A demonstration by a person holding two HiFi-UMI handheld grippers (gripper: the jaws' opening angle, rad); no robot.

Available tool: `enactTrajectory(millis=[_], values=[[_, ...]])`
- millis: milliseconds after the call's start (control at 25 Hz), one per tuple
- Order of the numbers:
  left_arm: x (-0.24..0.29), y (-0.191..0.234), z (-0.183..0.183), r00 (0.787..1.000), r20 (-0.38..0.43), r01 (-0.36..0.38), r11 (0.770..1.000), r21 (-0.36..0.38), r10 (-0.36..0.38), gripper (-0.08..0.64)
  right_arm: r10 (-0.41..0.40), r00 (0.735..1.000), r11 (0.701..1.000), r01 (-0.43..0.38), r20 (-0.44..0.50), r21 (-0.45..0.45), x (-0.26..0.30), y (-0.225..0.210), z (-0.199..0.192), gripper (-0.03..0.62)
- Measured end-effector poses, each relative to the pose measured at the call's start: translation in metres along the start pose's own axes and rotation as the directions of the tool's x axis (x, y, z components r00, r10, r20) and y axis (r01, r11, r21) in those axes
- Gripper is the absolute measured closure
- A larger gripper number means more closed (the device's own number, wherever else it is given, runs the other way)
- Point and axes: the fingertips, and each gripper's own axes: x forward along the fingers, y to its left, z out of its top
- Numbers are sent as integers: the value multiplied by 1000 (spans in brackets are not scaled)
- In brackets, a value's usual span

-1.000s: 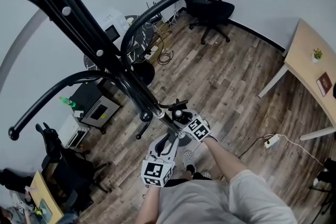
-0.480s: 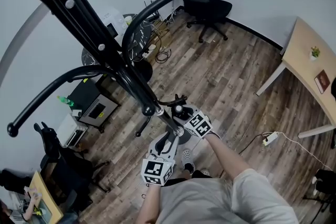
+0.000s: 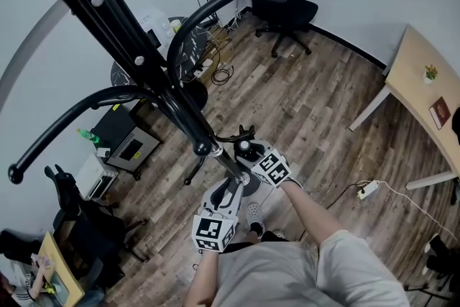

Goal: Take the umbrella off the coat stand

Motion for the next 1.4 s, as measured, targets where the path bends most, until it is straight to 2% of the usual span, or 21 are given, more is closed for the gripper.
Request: enactTrajectory(millis=[920, 1400], values=[[-1, -6, -2, 1000, 10, 22, 1000, -17, -21, 434, -50, 998, 998, 49, 34, 34, -41, -5, -4, 365], [0, -12, -4, 999, 40, 35, 998, -51, -33, 434, -147, 986, 984, 139, 73, 108, -94, 1, -6, 365]])
